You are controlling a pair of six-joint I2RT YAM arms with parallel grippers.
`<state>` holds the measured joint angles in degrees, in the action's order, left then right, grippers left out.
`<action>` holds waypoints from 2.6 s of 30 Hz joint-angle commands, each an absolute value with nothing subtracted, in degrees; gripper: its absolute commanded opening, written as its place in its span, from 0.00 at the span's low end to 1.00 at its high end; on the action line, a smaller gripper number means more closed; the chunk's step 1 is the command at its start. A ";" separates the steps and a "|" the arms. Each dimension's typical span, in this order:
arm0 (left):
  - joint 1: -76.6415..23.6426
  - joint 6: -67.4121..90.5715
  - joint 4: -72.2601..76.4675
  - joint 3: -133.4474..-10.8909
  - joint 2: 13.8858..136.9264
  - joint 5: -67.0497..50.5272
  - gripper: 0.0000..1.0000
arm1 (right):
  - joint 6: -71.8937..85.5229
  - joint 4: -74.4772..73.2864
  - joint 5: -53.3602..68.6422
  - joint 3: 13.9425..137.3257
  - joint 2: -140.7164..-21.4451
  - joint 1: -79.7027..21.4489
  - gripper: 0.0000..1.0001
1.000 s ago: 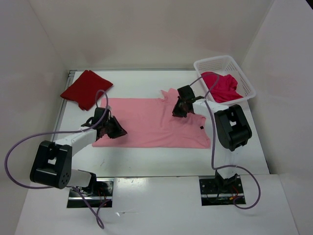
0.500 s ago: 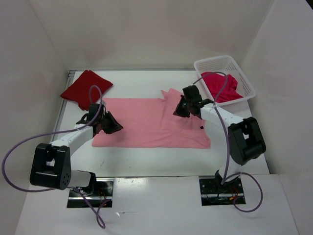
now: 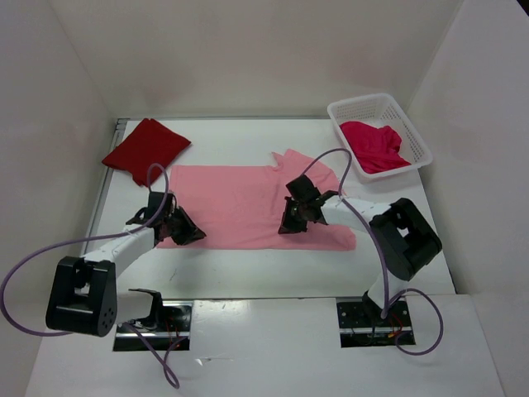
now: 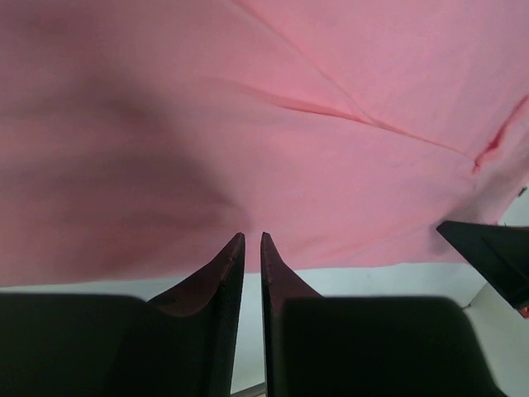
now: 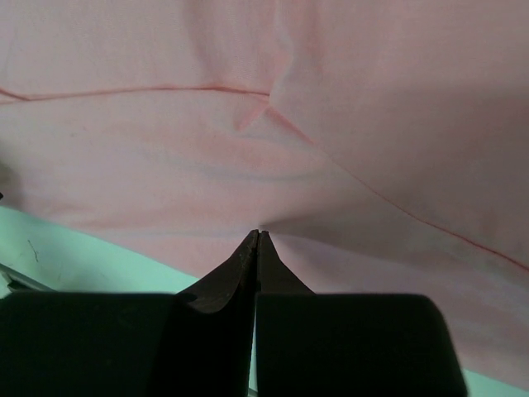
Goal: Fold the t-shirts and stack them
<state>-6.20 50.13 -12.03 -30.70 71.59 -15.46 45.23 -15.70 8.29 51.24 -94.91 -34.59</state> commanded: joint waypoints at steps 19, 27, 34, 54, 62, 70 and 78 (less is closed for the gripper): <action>-0.79 60.29 -26.10 -21.27 61.71 -18.63 0.16 | 50.01 -15.64 6.06 32.97 -83.08 -35.33 0.00; 0.53 59.33 -28.13 -32.75 61.25 -17.42 0.07 | 51.61 -20.55 7.21 34.16 -74.71 -35.33 0.02; 1.05 50.98 -13.28 -56.40 80.19 -6.45 0.19 | 43.08 -22.06 6.68 52.36 -84.36 -33.58 0.17; 5.19 41.75 -10.20 -76.73 114.08 2.10 0.60 | 24.70 -24.52 1.76 100.53 -124.97 -19.78 0.29; 5.19 40.52 -9.40 -77.26 114.70 2.11 0.60 | 23.64 -28.56 0.35 116.45 -137.01 -19.25 0.43; 5.19 39.46 -7.74 -76.73 115.75 0.36 0.52 | 22.50 -31.03 -2.72 121.20 -141.41 -19.25 0.44; 4.04 39.98 -5.98 -76.90 116.98 -1.58 0.38 | 22.50 -31.03 -2.11 121.20 -142.03 -19.25 0.45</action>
<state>4.86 40.62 -7.70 -75.53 115.22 0.03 23.49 -29.26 -1.34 119.26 -140.88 -19.22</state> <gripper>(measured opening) 0.394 0.452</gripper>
